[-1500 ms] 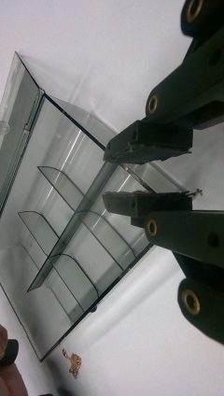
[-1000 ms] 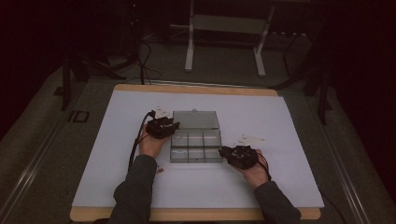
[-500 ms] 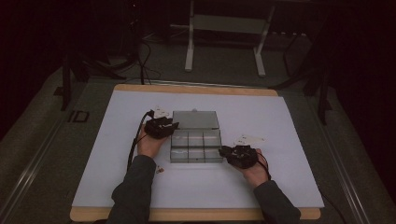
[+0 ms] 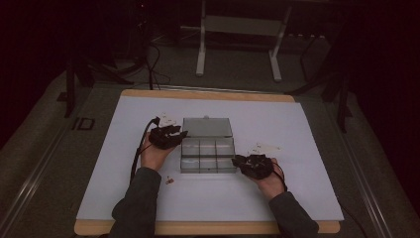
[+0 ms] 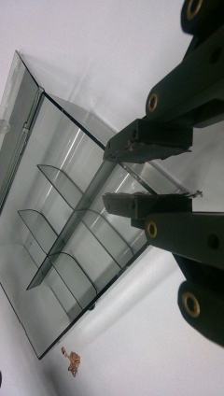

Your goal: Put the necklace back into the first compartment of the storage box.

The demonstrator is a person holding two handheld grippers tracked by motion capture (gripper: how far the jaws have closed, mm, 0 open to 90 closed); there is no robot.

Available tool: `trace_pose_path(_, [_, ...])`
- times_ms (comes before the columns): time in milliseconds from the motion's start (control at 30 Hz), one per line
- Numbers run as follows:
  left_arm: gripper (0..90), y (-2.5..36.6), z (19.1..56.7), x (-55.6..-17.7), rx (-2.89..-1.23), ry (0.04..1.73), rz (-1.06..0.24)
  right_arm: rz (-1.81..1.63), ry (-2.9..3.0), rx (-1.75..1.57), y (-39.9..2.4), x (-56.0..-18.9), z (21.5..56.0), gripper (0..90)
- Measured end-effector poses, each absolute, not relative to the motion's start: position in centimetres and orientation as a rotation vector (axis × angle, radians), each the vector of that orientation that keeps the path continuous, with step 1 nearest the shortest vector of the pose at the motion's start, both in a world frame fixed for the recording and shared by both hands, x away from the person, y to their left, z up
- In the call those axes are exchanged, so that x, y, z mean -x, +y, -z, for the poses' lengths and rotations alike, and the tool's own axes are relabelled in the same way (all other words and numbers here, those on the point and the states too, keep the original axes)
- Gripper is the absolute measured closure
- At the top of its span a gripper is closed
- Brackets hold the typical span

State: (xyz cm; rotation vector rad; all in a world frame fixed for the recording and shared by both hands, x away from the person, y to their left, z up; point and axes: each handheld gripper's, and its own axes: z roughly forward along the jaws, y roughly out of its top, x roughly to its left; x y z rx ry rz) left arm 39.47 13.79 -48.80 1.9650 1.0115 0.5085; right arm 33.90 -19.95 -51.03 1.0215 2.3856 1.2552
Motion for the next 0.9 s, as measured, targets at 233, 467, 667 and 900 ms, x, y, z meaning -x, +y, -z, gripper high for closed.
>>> trace_pose_path(233, [61.4,14.5,48.4,-38.4,-1.987,1.005,-0.494,-1.248,2.388,-1.017,-19.9,-33.9,51.0,72.8])
trace_pose_path(467, [61.7,15.1,47.9,-37.0,-2.032,0.988,-0.474,-1.245,2.388,-1.014,-19.9,-33.9,51.0,72.5])
trace_pose_path(667, [61.6,15.6,47.5,-36.0,-2.060,0.979,-0.461,-1.243,2.388,-1.011,-19.9,-33.9,51.0,72.3])
trace_pose_path(900, [61.6,16.1,47.0,-35.1,-2.092,0.974,-0.448,-1.242,2.390,-1.011,-19.9,-33.8,51.0,72.3])
